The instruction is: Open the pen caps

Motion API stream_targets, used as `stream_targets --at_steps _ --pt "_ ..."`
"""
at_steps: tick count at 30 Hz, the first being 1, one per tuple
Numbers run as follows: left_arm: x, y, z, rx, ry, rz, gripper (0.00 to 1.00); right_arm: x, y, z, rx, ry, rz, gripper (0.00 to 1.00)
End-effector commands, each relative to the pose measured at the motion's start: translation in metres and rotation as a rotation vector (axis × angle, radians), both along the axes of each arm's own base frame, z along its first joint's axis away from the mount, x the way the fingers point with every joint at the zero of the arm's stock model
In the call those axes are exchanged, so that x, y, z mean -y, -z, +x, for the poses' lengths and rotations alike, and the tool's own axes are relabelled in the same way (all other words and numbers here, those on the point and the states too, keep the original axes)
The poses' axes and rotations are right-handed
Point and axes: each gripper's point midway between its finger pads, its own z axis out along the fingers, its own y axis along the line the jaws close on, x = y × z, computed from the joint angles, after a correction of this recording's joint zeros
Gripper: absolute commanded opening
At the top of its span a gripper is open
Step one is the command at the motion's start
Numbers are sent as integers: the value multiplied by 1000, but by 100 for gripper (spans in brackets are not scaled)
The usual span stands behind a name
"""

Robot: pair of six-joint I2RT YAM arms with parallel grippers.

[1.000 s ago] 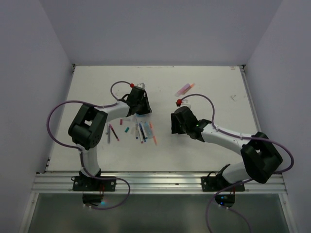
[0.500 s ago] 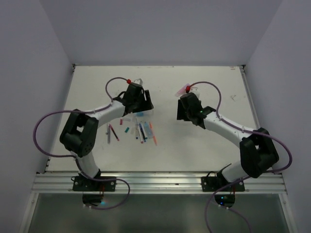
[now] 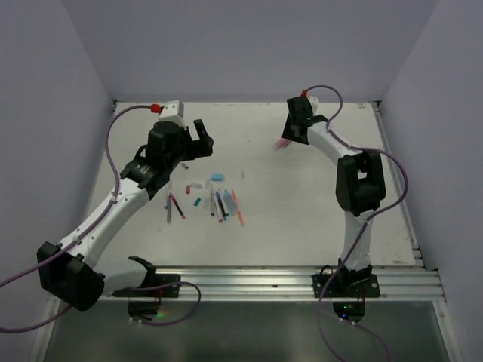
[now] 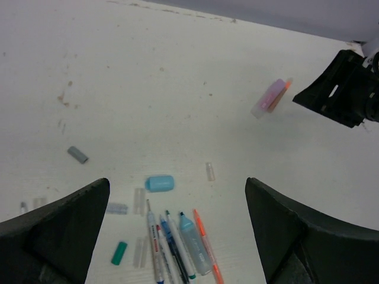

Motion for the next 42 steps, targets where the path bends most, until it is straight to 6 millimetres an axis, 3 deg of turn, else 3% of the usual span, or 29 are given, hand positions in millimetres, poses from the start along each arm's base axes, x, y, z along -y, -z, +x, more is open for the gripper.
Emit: stream_targets --at_steps 1,6,12,26,31,36,39,40,42 --pt "-36 24 -15 -42 -24 169 100 -4 13 16 -48 6 42 54" --pt "-51 25 -28 -22 -22 216 100 -9 30 36 -56 4 53 53" --pt "-60 43 -34 -35 -40 249 100 -9 44 41 -77 18 50 52" --pt "-61 46 -33 -34 -38 238 100 7 81 27 -164 52 -19 46" --pt "-61 48 -33 -35 -38 239 100 14 85 24 -177 69 -17 42" --pt "-60 50 -33 -40 -33 232 100 22 89 18 -197 83 -7 24" --pt "-57 50 -33 -42 -17 218 100 32 84 7 -199 92 -25 11" --pt "-56 50 -33 -44 -16 209 100 34 70 7 -173 94 -28 8" --pt "-49 48 -33 -42 7 183 100 39 69 -8 -183 89 -44 0"
